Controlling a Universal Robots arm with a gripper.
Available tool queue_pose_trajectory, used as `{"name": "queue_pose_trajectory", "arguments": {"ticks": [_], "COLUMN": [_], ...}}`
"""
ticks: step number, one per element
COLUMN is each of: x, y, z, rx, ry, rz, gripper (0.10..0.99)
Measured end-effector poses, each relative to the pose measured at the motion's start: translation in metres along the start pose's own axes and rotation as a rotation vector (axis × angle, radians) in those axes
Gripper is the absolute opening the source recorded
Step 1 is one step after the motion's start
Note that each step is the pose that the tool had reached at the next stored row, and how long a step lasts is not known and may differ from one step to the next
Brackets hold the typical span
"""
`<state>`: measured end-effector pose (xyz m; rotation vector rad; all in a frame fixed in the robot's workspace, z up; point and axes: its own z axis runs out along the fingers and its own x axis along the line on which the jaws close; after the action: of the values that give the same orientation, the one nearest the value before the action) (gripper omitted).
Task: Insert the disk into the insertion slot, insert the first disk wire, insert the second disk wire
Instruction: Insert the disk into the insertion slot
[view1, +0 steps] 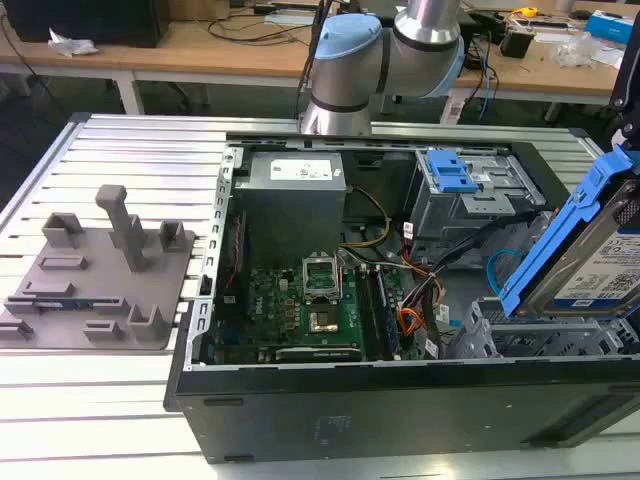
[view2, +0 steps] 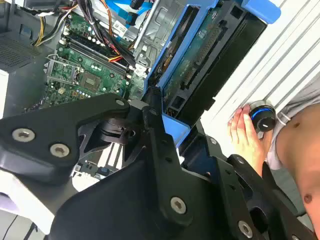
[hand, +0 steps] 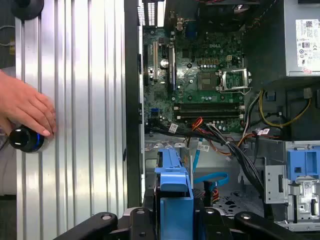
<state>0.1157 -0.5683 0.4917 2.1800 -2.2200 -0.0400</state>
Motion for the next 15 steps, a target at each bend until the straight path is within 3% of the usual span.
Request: {"name": "queue_pose_trajectory", "arguments": {"ticks": [12,13,15], "x": [0.0,0.0001,0.0001], "y": [0.0,0.0003,0.0027], "z": [0.0,0.0,0.0001], "rx": [0.0,0.002,0.015], "ry": [0.0,0.0,-0.0101], "rz": [0.0,0.0,-0.003], "gripper": [0.365,0.365,0.365]}}
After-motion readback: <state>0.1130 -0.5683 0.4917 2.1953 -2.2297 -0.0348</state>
